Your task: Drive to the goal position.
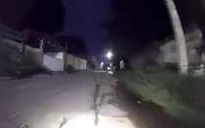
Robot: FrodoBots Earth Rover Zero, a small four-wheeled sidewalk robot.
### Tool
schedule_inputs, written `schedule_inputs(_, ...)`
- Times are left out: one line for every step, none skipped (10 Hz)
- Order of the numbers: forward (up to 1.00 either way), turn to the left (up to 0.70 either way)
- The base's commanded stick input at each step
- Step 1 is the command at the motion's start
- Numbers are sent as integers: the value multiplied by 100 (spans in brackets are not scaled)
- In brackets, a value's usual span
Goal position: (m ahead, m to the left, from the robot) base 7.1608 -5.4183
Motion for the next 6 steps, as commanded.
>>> schedule_inputs(50,0)
schedule_inputs(50,0)
schedule_inputs(50,0)
schedule_inputs(50,0)
schedule_inputs(50,0)
schedule_inputs(50,0)
